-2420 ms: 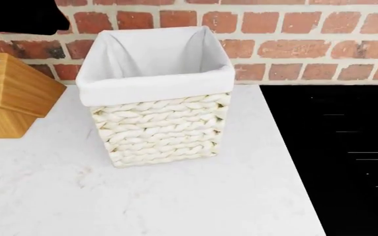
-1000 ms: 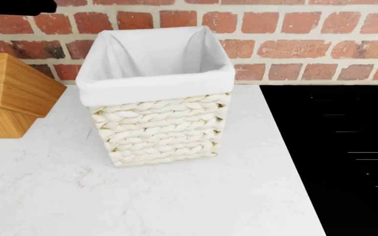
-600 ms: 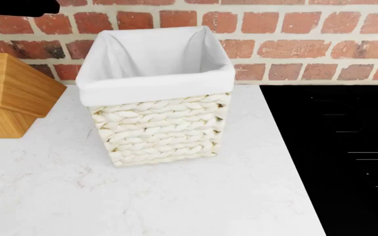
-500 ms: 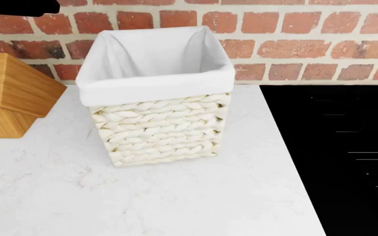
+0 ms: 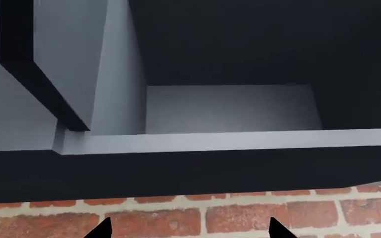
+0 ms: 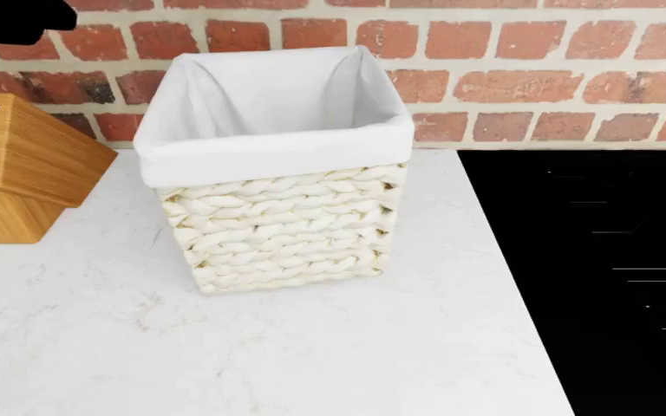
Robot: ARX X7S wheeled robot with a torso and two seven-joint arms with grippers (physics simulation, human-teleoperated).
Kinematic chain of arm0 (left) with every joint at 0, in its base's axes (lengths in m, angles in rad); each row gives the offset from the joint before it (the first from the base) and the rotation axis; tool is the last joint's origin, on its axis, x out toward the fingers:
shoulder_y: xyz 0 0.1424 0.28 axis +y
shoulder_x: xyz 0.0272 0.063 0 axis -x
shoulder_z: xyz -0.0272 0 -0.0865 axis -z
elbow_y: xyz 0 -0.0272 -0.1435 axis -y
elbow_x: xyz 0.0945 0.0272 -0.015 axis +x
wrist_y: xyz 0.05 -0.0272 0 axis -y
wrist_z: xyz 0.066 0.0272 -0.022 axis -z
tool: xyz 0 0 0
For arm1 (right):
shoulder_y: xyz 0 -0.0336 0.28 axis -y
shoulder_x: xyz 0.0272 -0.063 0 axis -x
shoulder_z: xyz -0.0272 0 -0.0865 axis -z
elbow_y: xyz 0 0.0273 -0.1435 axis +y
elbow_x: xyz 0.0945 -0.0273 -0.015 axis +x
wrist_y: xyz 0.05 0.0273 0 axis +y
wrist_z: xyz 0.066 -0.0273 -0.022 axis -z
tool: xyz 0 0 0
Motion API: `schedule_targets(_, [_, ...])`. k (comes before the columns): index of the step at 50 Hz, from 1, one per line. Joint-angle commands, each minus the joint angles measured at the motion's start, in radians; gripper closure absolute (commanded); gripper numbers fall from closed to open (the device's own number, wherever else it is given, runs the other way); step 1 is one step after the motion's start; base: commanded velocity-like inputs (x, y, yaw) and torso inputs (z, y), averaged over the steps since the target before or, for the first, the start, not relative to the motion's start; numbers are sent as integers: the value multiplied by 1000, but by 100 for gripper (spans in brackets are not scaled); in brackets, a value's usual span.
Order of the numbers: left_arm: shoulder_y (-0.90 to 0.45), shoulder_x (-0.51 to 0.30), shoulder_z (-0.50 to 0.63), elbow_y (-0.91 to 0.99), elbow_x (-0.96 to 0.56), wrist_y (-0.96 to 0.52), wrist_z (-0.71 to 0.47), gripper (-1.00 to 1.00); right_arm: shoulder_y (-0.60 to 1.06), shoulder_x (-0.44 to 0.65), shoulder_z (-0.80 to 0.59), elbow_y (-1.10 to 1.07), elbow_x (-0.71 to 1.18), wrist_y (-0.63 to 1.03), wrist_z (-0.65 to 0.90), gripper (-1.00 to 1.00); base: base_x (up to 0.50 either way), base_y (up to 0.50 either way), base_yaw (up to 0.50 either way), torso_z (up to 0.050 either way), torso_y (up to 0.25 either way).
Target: Pick the boxed food and bar from the counter and place them in the cabinets closest to them.
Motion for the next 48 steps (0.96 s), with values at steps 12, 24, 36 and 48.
schedule_targets(12, [153, -56, -141, 176, -113, 82, -89, -100, -80, 72, 119, -222, 795, 83, 655, -100, 0, 0, 0, 0, 0])
schedule_targets(24, [247, -73, -183, 214, -99, 136, -89, -100, -50, 279, -119, -409, 1086, -251, 751, -100, 0, 0, 0, 0, 0])
schedule_targets(36, [283, -329, 86, 216, 8, 533, -164, -100, 4, 412, -254, -561, 1183, -472, 748, -100, 0, 0, 0, 0, 0])
schedule_targets(48, [233, -468, 318, 216, 116, 773, -213, -100, 36, 476, -309, -664, 1230, -584, 755, -100, 0, 0, 0, 0, 0])
